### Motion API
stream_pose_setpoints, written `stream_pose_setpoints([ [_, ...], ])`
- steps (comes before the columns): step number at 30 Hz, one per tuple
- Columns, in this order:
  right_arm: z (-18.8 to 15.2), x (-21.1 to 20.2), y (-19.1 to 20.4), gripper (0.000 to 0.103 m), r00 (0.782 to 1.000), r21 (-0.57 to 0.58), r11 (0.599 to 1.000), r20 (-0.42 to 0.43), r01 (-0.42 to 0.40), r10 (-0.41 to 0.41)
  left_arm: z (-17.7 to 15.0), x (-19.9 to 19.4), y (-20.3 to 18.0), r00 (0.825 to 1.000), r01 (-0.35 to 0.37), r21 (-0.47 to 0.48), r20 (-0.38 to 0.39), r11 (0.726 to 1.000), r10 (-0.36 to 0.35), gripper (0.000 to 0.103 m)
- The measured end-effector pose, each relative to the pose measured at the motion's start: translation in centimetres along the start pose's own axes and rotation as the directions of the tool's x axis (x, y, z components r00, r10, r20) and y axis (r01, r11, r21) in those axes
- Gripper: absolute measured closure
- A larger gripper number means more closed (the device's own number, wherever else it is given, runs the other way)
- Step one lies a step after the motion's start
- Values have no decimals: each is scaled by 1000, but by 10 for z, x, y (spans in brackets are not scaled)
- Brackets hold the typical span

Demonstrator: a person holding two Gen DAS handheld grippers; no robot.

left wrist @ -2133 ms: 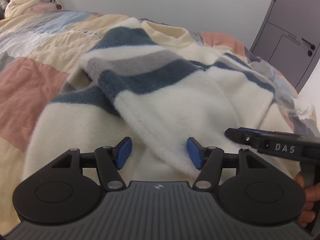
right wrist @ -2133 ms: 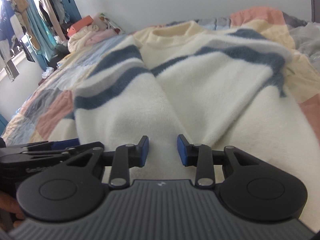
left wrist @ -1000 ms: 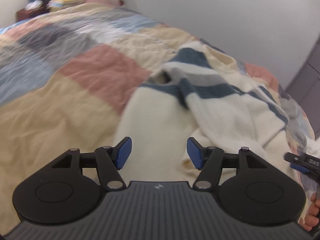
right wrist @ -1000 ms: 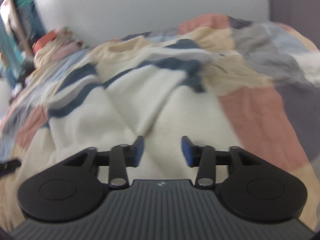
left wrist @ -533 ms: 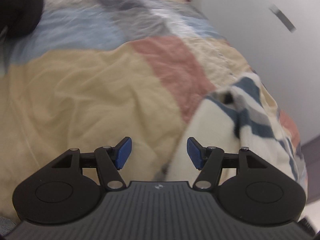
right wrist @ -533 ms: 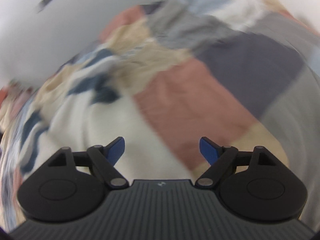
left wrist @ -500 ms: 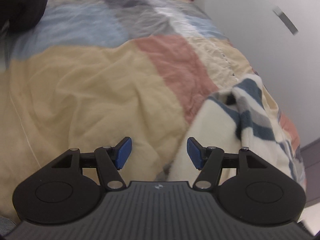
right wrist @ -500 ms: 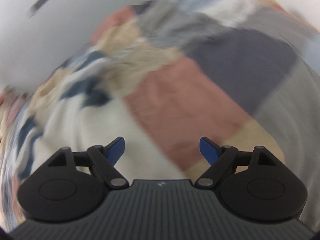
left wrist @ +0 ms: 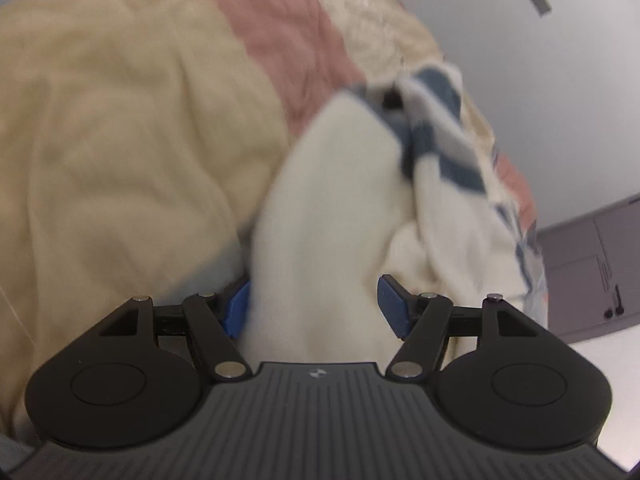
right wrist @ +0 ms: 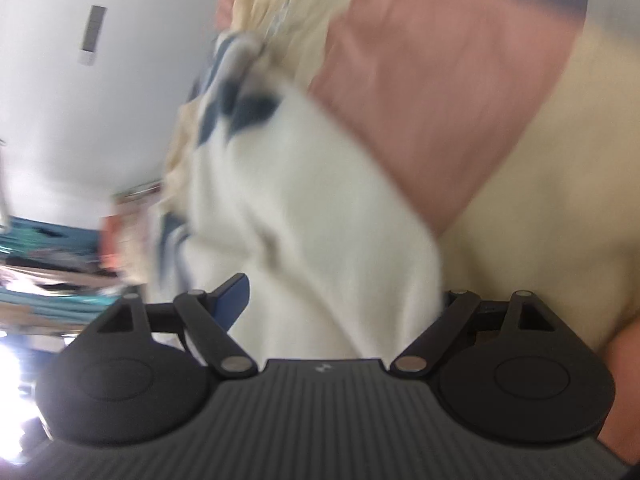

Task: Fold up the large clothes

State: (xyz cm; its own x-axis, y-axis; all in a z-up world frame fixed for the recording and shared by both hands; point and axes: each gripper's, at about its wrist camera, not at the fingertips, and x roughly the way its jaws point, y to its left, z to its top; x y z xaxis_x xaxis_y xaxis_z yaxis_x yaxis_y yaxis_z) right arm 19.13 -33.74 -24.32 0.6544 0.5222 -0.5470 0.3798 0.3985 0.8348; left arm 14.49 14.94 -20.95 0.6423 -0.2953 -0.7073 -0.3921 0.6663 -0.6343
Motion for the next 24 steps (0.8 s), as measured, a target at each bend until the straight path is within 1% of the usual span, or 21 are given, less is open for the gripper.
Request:
stream_pose_setpoints([
  [1, -4, 1, 2, 18, 1000, -21, 1000, -8, -5, 5, -2, 1, -1, 1000, -12, 4, 1, 1000, 12, 33],
  [4, -8, 0, 6, 18, 1000, -45, 999, -3, -13, 12, -7, -1, -1, 1000, -6, -4, -6, 1000, 6, 33],
  [6, -11, 1, 5, 18, 1000, -51, 999, 6, 9, -9, -10, 0, -1, 1000, -6, 0, -25, 1000, 6, 33],
  [8, -17, 4, 10, 18, 999, -101, 994, 1, 44, -44, -14, 2, -1, 999, -5, 11, -48, 1000, 6, 33],
  [10, -23, 4, 18, 19, 998, -156, 986, 3, 58, -59, -13, 5, -3, 998, 9, 28, -62, 1000, -8, 33],
  [12, -26, 4, 20, 19, 999, -172, 984, 10, 54, -53, -14, 9, -5, 995, 64, 27, -77, 998, -62, 33],
  [13, -29, 4, 20, 19, 999, -174, 984, 20, 45, -42, -15, 13, -6, 992, 86, 24, -97, 996, -83, 33],
  [14, -32, 4, 19, 19, 999, -171, 985, 32, 30, -25, -16, 16, -8, 991, 88, 31, -106, 996, -84, 34],
  [15, -34, 3, 18, 19, 999, -171, 985, 40, 16, -9, -18, 17, -10, 993, 71, 40, -99, 997, -67, 35],
  [16, -36, 2, 19, 20, 999, -181, 983, 43, 12, -4, -19, 19, -13, 994, 51, 50, -94, 997, -46, 39],
  [17, -39, 3, 21, 24, 999, -192, 981, 47, 18, -9, -20, 19, -15, 996, 34, 64, -88, 997, -28, 42],
  [18, -41, 2, 21, 30, 998, -198, 980, 56, 33, -22, -20, 18, -16, 997, 18, 71, -78, 997, -13, 52],
  [19, -41, 1, 22, 34, 997, -196, 979, 64, 48, -36, -21, 18, -16, 998, 7, 71, -69, 997, -2, 64],
  [20, -40, 0, 21, 42, 996, -181, 982, 71, 56, -44, -21, 18, -16, 998, 5, 68, -64, 998, 0, 71],
  [21, -41, -1, 19, 60, 995, -147, 987, 91, 64, -51, -20, 15, -14, 999, 1, 53, -47, 999, 2, 81],
  [22, -39, -5, 16, 68, 994, -118, 991, 102, 58, -46, -20, 10, -10, 1000, -1, 21, -9, 1000, 1, 84],
  [24, -35, -17, 11, 78, 994, -90, 996, 110, 6, 4, -16, 0, -7, 998, 56, -27, 39, 998, -55, 86],
])
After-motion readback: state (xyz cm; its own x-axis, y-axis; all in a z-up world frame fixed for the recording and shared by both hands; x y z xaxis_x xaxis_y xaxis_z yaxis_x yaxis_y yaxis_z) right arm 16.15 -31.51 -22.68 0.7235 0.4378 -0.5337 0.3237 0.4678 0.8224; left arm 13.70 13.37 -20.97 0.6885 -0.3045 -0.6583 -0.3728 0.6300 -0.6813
